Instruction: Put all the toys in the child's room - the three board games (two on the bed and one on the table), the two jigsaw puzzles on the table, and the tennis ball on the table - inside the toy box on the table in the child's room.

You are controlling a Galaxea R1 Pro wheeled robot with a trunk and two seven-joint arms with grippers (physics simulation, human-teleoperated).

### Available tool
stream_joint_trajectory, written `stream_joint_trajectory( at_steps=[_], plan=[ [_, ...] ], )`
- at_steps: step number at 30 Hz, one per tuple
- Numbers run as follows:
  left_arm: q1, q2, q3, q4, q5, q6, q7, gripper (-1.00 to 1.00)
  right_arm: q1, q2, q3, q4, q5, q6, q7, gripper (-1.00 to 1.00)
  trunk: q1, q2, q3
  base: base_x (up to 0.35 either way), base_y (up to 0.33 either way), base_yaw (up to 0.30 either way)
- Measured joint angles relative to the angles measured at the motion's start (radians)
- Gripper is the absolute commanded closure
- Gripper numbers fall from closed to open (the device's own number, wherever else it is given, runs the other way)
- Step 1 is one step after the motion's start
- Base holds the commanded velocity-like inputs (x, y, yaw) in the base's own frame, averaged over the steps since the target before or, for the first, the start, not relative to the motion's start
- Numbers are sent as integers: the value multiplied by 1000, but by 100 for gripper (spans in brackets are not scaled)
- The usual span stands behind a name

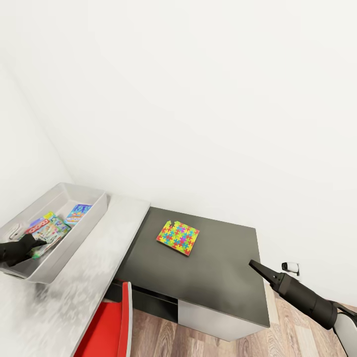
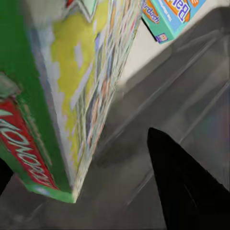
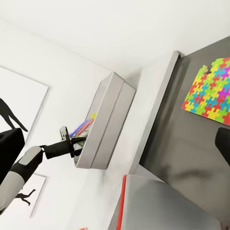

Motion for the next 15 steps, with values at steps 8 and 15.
stream_joint_trajectory(
  at_steps=[8, 15],
  plan=[
    [0, 7, 0, 0, -1, 0, 0, -100, 0, 1, 0, 0, 0, 0, 0, -100, 0, 0, 0, 0, 0, 0],
    [0, 12, 2, 0, 1, 0, -1, -100, 0, 1, 0, 0, 0, 0, 0, -100, 0, 0, 0, 0, 0, 0]
  ],
)
